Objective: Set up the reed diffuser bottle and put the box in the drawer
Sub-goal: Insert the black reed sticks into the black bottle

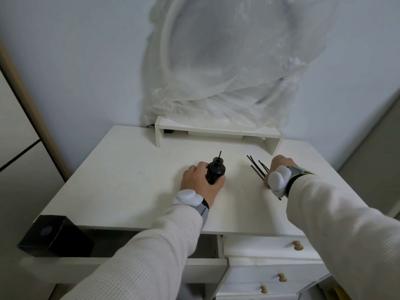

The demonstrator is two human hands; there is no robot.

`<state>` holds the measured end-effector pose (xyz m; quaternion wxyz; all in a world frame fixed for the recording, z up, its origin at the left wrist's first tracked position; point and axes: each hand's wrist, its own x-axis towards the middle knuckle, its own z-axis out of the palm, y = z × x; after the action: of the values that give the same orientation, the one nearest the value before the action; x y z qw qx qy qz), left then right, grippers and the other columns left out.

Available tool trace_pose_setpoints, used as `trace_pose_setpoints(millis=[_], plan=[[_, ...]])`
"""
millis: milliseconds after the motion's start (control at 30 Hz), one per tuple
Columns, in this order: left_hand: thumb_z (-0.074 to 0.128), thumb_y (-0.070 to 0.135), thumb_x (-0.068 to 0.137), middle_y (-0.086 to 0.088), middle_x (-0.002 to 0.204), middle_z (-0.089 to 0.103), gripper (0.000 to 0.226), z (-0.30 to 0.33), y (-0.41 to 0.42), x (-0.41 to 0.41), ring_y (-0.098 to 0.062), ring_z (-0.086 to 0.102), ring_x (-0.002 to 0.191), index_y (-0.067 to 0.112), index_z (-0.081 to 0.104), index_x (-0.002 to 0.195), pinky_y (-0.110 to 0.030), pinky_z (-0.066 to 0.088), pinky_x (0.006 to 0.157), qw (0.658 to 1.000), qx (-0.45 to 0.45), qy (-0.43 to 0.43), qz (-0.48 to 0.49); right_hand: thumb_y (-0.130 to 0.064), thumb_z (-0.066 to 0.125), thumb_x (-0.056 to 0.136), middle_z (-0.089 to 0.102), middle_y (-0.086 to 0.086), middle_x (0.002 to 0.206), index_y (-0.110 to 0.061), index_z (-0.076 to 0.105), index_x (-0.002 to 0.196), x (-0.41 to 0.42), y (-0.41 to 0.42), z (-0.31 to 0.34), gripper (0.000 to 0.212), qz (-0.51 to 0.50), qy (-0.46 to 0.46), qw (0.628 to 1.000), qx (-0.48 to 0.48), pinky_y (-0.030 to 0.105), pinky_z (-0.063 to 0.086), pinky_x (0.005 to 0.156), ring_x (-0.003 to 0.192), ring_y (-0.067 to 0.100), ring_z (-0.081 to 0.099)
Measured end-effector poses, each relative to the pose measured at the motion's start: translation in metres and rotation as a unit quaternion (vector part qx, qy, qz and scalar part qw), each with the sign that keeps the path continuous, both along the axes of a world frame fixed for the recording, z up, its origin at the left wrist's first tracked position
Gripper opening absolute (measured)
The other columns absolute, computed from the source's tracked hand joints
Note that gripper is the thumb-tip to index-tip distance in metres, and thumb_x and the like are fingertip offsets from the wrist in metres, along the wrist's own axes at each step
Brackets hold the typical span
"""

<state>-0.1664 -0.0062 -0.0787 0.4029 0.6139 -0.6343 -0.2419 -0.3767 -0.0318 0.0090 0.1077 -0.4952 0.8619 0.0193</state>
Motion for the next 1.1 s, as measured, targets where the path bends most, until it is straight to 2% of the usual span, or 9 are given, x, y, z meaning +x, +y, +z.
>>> trace_pose_setpoints(millis=[100, 167, 267, 367, 633, 800, 900, 1000, 1100], plan=[[0.067, 0.058, 0.078, 0.001, 0.092, 0.057, 0.041, 0.0, 0.001, 0.0, -0.023, 0.053, 0.097, 0.028, 0.06, 0.106, -0.042, 0.05, 0.087, 1.0, 0.002, 0.002, -0.001, -0.025, 0.072, 0.079, 0.056, 0.002, 0.065, -0.009, 0.06, 0.074, 0.007, 0.009, 0.007, 0.021, 0.018, -0.018, 1.0, -0.014, 0.024, 0.045, 0.061, 0.07, 0.023, 0.061], [0.067, 0.058, 0.078, 0.001, 0.091, 0.057, 0.042, 0.0, 0.001, -0.001, -0.024, 0.053, 0.096, 0.027, 0.06, 0.106, -0.042, 0.05, 0.086, 1.0, 0.001, 0.004, -0.004, -0.027, 0.073, 0.075, 0.067, 0.003, 0.063, -0.007, 0.068, 0.066, 0.017, 0.013, 0.024, 0.023, 0.042, -0.093, 0.99, -0.101, 0.025, 0.053, 0.062, 0.063, 0.021, 0.064], [0.066, 0.058, 0.078, 0.001, 0.094, 0.057, 0.045, 0.002, 0.001, -0.003, -0.025, 0.054, 0.098, 0.026, 0.06, 0.108, -0.042, 0.051, 0.086, 1.0, 0.004, -0.014, -0.002, -0.016, 0.07, 0.077, 0.073, 0.003, 0.062, -0.006, 0.073, 0.072, 0.044, 0.019, 0.061, 0.012, 0.092, -0.311, 0.911, -0.254, 0.026, 0.054, 0.057, 0.046, 0.012, 0.063], [0.066, 0.058, 0.078, -0.001, 0.095, 0.06, 0.046, 0.003, -0.002, -0.003, -0.026, 0.055, 0.098, 0.024, 0.06, 0.108, -0.043, 0.051, 0.087, 1.0, 0.006, -0.024, 0.007, -0.011, 0.069, 0.079, 0.077, 0.005, 0.07, -0.005, 0.071, 0.081, 0.07, 0.022, 0.082, 0.006, 0.14, -0.386, 0.867, -0.281, 0.028, 0.057, 0.059, 0.062, 0.013, 0.074], [0.067, 0.058, 0.081, -0.001, 0.099, 0.058, 0.047, 0.003, -0.002, -0.002, -0.024, 0.052, 0.101, 0.024, 0.06, 0.113, -0.04, 0.049, 0.087, 1.0, 0.009, -0.029, -0.001, -0.014, 0.067, 0.077, 0.077, 0.003, 0.07, -0.011, 0.068, 0.078, 0.075, 0.014, 0.051, 0.003, 0.128, -0.37, 0.885, -0.253, 0.033, 0.06, 0.063, 0.073, 0.025, 0.077], [0.067, 0.057, 0.081, -0.001, 0.098, 0.058, 0.047, 0.003, -0.002, -0.001, -0.024, 0.052, 0.101, 0.024, 0.059, 0.114, -0.04, 0.049, 0.086, 1.0, 0.01, -0.028, -0.007, -0.012, 0.067, 0.078, 0.078, 0.006, 0.072, -0.012, 0.068, 0.076, 0.08, 0.013, 0.047, 0.002, 0.137, -0.377, 0.883, -0.244, 0.026, 0.054, 0.055, 0.071, 0.023, 0.077], [0.067, 0.057, 0.081, -0.001, 0.098, 0.059, 0.046, 0.003, -0.001, -0.001, -0.024, 0.053, 0.1, 0.024, 0.06, 0.112, -0.039, 0.049, 0.086, 1.0, 0.004, -0.025, -0.004, -0.023, 0.075, 0.077, 0.074, 0.001, 0.068, -0.017, 0.073, 0.076, 0.08, 0.014, 0.044, 0.006, 0.159, -0.299, 0.919, -0.202, 0.022, 0.049, 0.049, 0.055, 0.013, 0.066], [0.067, 0.058, 0.08, 0.0, 0.098, 0.058, 0.046, 0.003, 0.0, 0.0, -0.024, 0.052, 0.1, 0.025, 0.06, 0.111, -0.041, 0.049, 0.086, 1.0, 0.005, -0.025, -0.005, -0.046, 0.084, 0.07, 0.072, -0.003, 0.065, -0.019, 0.074, 0.077, 0.069, 0.019, 0.047, 0.029, 0.181, -0.219, 0.95, -0.128, 0.02, 0.045, 0.05, 0.051, 0.007, 0.063], [0.066, 0.06, 0.079, 0.001, 0.094, 0.058, 0.045, 0.002, 0.001, -0.002, -0.024, 0.053, 0.098, 0.026, 0.06, 0.108, -0.04, 0.049, 0.084, 1.0, -0.001, -0.021, -0.002, -0.042, 0.084, 0.072, 0.072, 0.0, 0.066, -0.019, 0.07, 0.068, 0.029, 0.02, 0.056, 0.027, 0.133, -0.135, 0.979, -0.08, 0.023, 0.053, 0.059, 0.057, 0.013, 0.065]])
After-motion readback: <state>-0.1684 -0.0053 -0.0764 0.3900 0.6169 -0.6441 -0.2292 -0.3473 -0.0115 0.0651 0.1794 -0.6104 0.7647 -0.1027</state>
